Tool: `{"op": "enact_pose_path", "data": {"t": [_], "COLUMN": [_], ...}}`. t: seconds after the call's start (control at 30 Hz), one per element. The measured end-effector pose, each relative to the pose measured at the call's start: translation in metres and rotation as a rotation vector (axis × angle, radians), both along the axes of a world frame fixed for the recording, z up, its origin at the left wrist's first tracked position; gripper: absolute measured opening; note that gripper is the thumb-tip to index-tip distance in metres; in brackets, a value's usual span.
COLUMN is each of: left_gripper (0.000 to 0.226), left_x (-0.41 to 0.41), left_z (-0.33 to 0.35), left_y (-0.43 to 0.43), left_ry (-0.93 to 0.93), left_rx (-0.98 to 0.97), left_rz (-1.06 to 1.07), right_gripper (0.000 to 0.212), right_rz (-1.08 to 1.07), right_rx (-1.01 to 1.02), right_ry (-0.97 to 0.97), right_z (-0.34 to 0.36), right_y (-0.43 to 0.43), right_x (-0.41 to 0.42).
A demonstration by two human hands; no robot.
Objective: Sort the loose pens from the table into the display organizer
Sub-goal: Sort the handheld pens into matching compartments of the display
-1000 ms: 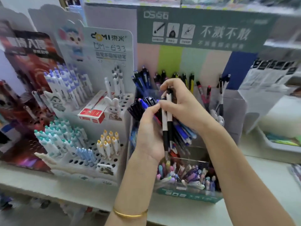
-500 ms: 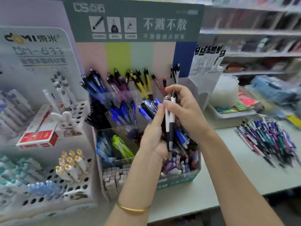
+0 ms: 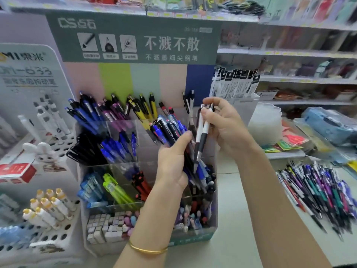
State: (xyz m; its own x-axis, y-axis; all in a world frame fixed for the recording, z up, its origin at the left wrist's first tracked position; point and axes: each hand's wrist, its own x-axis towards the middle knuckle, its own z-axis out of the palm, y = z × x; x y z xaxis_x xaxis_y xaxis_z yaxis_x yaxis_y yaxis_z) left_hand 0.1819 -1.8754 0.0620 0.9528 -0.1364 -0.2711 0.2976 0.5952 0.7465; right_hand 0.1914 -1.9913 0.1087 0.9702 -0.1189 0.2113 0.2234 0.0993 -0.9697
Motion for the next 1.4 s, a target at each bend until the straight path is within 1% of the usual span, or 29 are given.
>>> {"op": "enact_pose_path", "data": {"t": [0.07, 0.17, 0.27, 0.33, 0.4, 0.43, 0.5, 0.53, 0.63, 0.7, 0.77, 0.8, 0.87, 0.93, 0.97, 1.0, 1.07, 1.1, 1.13, 1.17, 1.27, 1.33, 1.4], "left_gripper": [0.012, 0.004, 0.008, 0.009, 0.023, 0.029, 0.029, 0.027, 0.021, 0.017, 0.017, 0.016, 0.012, 0.007, 0.008, 0.01, 0.012, 0.013, 0.015, 0.019, 0.041, 0.056, 0.063], "left_x": [0.004, 0.008, 0.012, 0.015, 0.016, 0.017, 0.017, 0.017, 0.016, 0.015, 0.012, 0.01, 0.006, 0.003, 0.001, -0.001, -0.004, -0.005, -0.006, -0.007, -0.011, -0.014, -0.017], "left_z": [0.001, 0.001, 0.002, 0.001, 0.001, 0.001, -0.001, -0.003, -0.01, -0.013, -0.013, -0.014, -0.015, -0.018, -0.019, -0.02, -0.023, -0.025, -0.027, -0.029, -0.035, -0.039, -0.041], "left_y": [-0.001, -0.002, 0.0, 0.002, 0.005, 0.007, 0.011, 0.014, 0.023, 0.029, 0.034, 0.036, 0.04, 0.043, 0.044, 0.045, 0.048, 0.05, 0.051, 0.053, 0.061, 0.068, 0.077], "left_ry": [-0.061, -0.12, -0.16, -0.2, -0.242, -0.26, -0.289, -0.298, -0.312, -0.321, -0.332, -0.34, -0.366, -0.405, -0.416, -0.416, -0.403, -0.395, -0.386, -0.374, -0.376, -0.395, -0.393], "left_rx": [0.034, -0.019, -0.04, -0.025, -0.012, -0.006, -0.002, 0.002, -0.002, -0.003, 0.0, -0.014, -0.061, -0.114, -0.146, -0.176, -0.212, -0.221, -0.234, -0.253, -0.281, -0.264, -0.258], "left_rz": [0.006, -0.017, -0.061, -0.073, -0.075, -0.08, -0.102, -0.12, -0.174, -0.205, -0.231, -0.246, -0.276, -0.29, -0.294, -0.297, -0.302, -0.303, -0.303, -0.301, -0.318, -0.321, -0.334], "right_gripper": [0.015, 0.015, 0.016, 0.018, 0.018, 0.02, 0.022, 0.022, 0.025, 0.028, 0.033, 0.035, 0.04, 0.047, 0.05, 0.051, 0.045, 0.04, 0.035, 0.029, 0.017, 0.019, 0.022], "right_rz": [-0.105, -0.307, -0.497, -0.575, -0.595, -0.588, -0.547, -0.524, -0.477, -0.44, -0.419, -0.424, -0.503, -0.604, -0.631, -0.648, -0.674, -0.641, -0.556, -0.439, -0.107, 0.029, 0.142], "right_rx": [0.003, -0.141, -0.297, -0.386, -0.488, -0.559, -0.728, -0.81, -1.034, -1.128, -1.123, -1.096, -1.081, -1.118, -1.105, -1.072, -0.994, -0.927, -0.837, -0.742, -0.522, -0.472, -0.433], "right_ry": [-0.061, -0.237, -0.487, -0.637, -0.703, -0.714, -0.686, -0.64, -0.422, -0.323, -0.28, -0.29, -0.343, -0.367, -0.369, -0.382, -0.451, -0.477, -0.468, -0.415, -0.145, 0.003, 0.108], "right_z": [0.009, 0.02, 0.026, 0.028, 0.026, 0.024, 0.017, 0.013, 0.001, -0.003, -0.005, -0.005, -0.008, -0.01, -0.011, -0.012, -0.013, -0.013, -0.013, -0.012, -0.01, -0.009, -0.01], "right_y": [-0.014, -0.029, -0.03, -0.027, -0.022, -0.019, -0.013, -0.01, -0.003, -0.001, 0.0, 0.001, 0.001, 0.002, 0.004, 0.006, 0.012, 0.016, 0.022, 0.029, 0.049, 0.059, 0.065], "right_x": [0.013, 0.034, 0.051, 0.056, 0.059, 0.06, 0.063, 0.065, 0.069, 0.069, 0.067, 0.066, 0.06, 0.051, 0.046, 0.04, 0.027, 0.021, 0.015, 0.009, -0.004, -0.007, -0.009]}}
